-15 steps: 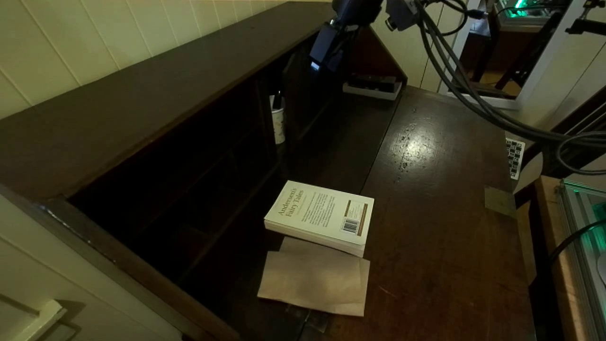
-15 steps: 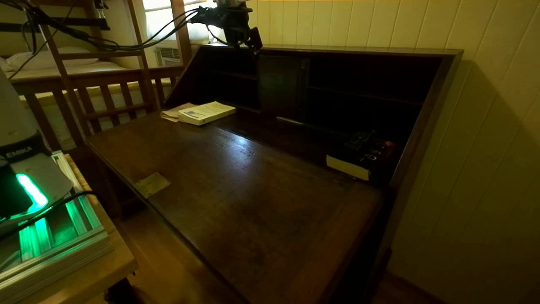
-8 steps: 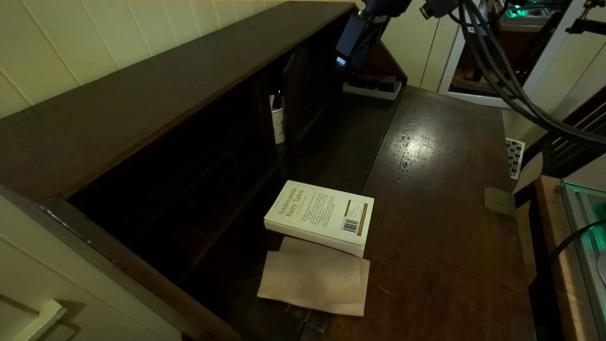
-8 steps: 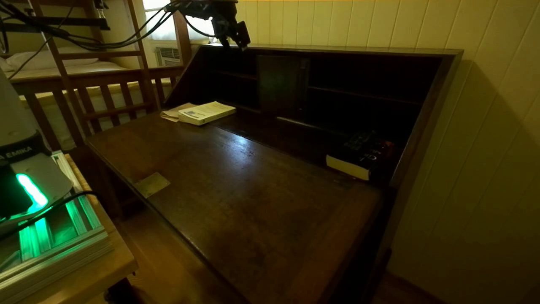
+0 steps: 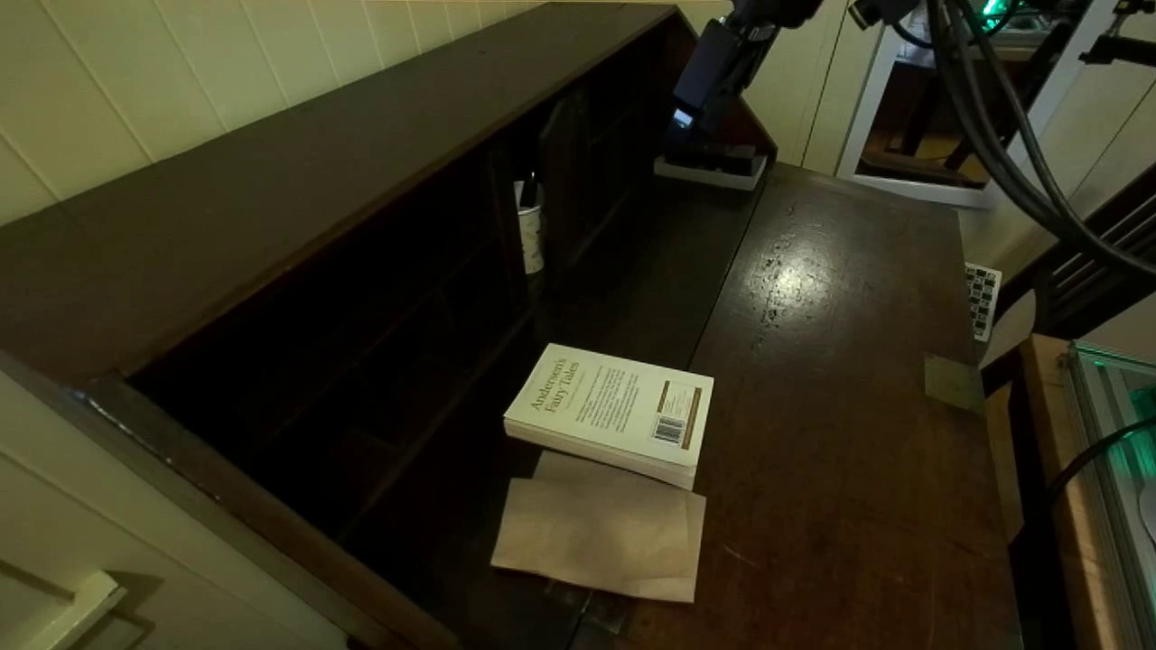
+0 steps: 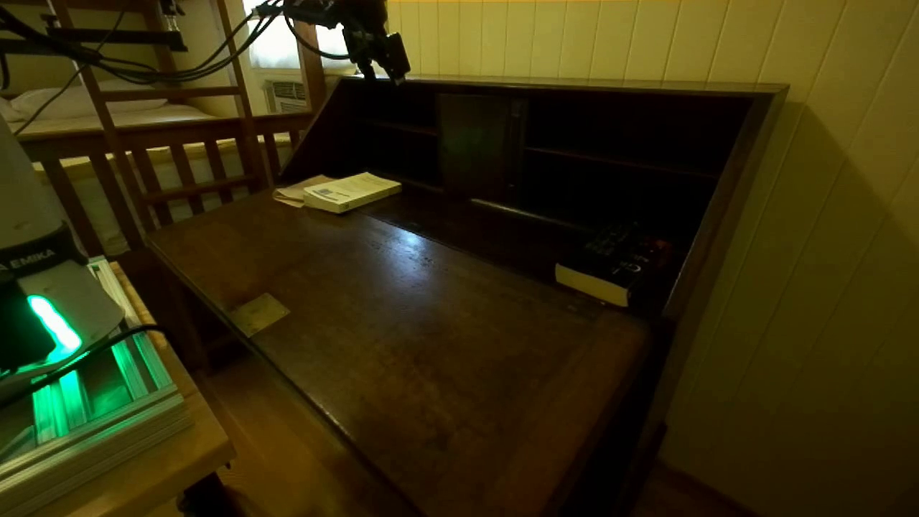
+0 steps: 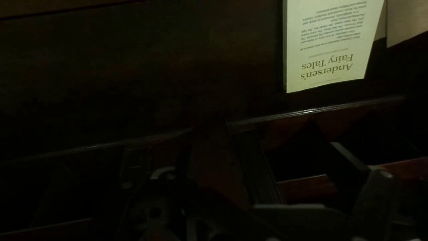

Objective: Open the compartment on the dresser, put the cup inside then close it

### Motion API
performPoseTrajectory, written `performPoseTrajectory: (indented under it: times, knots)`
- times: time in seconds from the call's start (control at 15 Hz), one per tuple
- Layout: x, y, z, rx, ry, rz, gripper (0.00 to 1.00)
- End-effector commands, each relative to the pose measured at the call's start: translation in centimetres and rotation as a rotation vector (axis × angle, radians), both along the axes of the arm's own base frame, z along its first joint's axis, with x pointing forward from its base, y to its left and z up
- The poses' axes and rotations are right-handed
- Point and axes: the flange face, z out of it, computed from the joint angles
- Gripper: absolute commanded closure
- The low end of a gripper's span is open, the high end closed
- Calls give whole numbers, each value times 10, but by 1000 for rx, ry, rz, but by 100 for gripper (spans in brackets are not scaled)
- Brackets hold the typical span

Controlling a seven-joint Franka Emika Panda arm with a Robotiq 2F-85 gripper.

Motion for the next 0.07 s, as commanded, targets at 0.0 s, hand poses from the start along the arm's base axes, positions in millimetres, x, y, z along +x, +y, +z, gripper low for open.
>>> performPoseTrajectory:
  times: [0.0]
  knots:
    - [0,0,0,0,1,-1,0]
